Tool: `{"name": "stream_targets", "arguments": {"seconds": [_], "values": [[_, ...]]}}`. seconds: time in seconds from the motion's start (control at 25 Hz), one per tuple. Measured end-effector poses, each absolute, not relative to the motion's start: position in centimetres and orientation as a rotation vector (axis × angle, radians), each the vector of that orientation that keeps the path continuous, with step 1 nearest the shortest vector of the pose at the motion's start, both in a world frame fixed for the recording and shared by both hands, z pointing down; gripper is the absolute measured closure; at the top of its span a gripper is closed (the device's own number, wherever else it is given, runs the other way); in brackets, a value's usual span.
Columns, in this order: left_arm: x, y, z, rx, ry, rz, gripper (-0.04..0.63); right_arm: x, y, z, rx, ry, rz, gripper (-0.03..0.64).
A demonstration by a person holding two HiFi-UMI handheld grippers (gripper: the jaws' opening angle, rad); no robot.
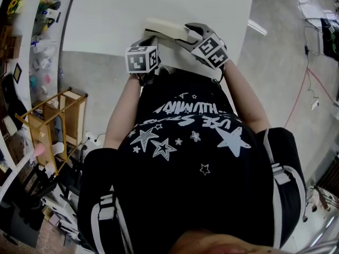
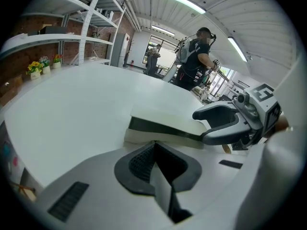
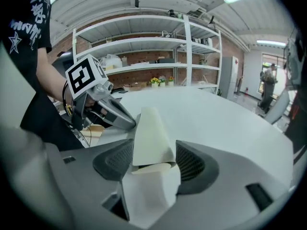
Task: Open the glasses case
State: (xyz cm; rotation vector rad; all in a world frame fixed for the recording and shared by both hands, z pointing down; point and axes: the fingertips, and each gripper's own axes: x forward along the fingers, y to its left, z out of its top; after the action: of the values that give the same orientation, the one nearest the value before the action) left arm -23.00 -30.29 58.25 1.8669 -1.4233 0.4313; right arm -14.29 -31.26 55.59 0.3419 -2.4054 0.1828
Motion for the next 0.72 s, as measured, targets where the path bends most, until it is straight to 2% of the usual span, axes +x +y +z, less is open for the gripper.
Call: {"name": "stream_targets", "arguments": {"seconds": [0.72], "values": [[-23.1,-30.2,58.3,1.874,-1.391,0.419,0.583,-12.1,-37.4,53.1,0.727,-2.413,0.256,0.334]]}}
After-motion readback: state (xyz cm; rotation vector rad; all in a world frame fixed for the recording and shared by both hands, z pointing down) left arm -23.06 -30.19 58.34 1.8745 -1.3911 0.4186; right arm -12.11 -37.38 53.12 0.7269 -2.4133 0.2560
